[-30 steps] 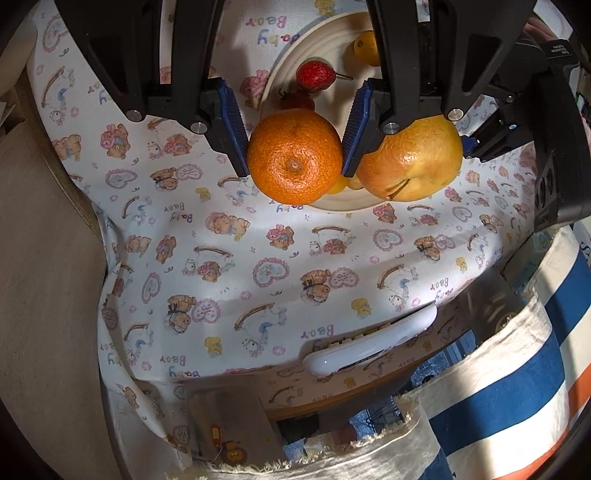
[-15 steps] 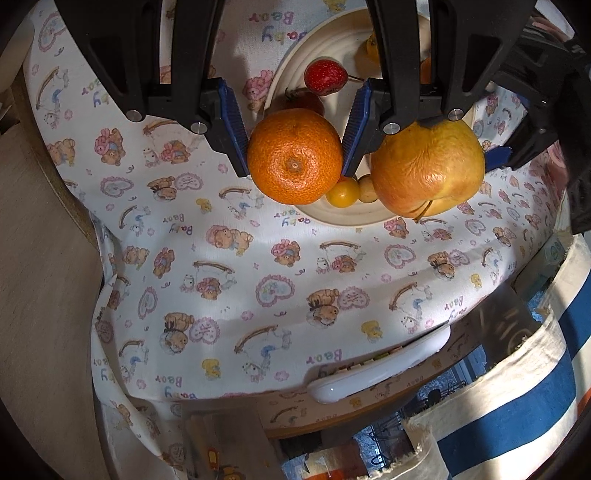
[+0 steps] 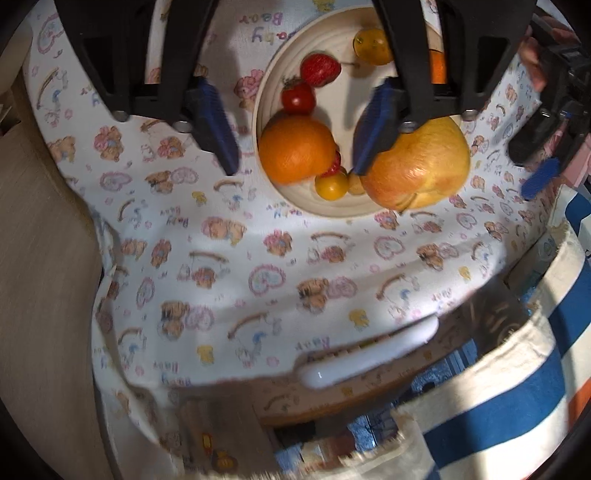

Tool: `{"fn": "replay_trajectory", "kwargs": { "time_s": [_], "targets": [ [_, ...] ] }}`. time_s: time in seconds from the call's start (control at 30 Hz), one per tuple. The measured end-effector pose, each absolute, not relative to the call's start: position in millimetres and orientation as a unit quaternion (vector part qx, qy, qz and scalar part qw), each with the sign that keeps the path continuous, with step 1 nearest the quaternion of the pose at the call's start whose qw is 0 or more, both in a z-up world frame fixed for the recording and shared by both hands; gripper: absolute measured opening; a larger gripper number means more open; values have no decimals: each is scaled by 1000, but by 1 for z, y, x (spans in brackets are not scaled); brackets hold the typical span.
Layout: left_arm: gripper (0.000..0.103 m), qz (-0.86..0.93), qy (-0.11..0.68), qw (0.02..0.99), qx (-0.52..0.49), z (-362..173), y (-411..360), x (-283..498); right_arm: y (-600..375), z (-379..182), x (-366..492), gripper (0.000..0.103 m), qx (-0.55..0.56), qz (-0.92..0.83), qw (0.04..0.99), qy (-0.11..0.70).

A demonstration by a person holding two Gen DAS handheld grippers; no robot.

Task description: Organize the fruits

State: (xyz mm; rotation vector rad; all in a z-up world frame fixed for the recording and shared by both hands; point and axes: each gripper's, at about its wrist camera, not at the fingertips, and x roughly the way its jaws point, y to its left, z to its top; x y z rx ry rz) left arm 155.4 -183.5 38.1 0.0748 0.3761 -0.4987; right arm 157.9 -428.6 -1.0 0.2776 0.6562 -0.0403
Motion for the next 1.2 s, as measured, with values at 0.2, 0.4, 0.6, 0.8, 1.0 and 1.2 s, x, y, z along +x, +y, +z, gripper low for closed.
{"fn": "replay_trajectory", "kwargs": {
  "time_s": [0.2, 0.4, 0.6, 0.8, 1.0, 1.2],
  "targets": [
    [102, -212, 133, 968, 28, 58, -154, 129, -417, 17, 139, 78, 128, -19, 953, 275],
    [102, -172, 96, 980, 27, 62, -128, 103, -391, 30, 124, 88, 102, 9, 963, 251],
    [102, -159, 76, 983, 47, 56, -116, 79, -373, 42, 103, 98, 70, -1, 981, 180],
    [102, -157, 72, 985, 27, 52, -96, 65, -350, 58, 70, 102, 17, -3, 993, 116],
    [102, -150, 72, 986, 13, 38, -87, 60, -334, 52, 38, 102, 20, 14, 996, 84],
    [102, -144, 66, 987, 12, 32, -89, 58, -315, 36, 37, 102, -5, 33, 996, 86]
  ]
}}
